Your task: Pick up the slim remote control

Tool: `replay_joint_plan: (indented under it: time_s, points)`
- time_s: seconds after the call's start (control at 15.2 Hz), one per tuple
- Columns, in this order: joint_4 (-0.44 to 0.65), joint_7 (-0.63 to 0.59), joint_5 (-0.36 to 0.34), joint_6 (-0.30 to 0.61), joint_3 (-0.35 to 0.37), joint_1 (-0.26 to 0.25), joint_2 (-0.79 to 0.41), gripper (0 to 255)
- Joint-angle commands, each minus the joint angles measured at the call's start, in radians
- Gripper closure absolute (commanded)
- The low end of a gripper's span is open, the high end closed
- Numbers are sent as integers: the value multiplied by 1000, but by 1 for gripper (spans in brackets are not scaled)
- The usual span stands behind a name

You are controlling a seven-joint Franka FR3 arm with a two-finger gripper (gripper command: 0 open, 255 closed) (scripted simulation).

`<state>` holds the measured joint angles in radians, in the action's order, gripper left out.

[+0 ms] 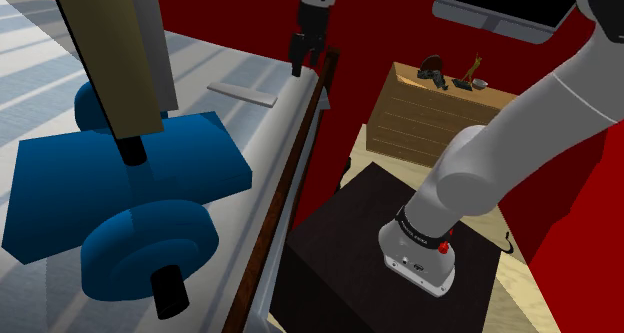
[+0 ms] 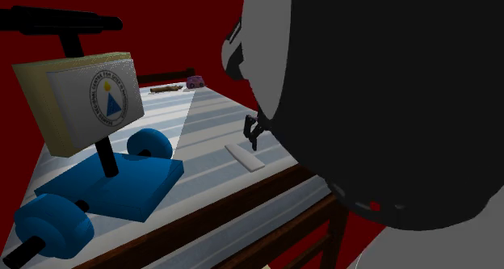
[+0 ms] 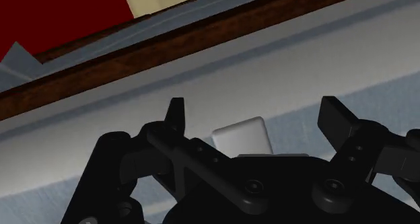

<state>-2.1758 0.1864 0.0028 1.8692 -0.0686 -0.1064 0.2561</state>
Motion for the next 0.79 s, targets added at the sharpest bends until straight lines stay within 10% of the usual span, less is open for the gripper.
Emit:
replay_joint_plan:
  time_s: [0.0, 0.73]
  points:
    - [36, 29, 1, 36, 4, -11, -66, 0]
    - [335, 167, -4, 156, 44, -55, -453, 0]
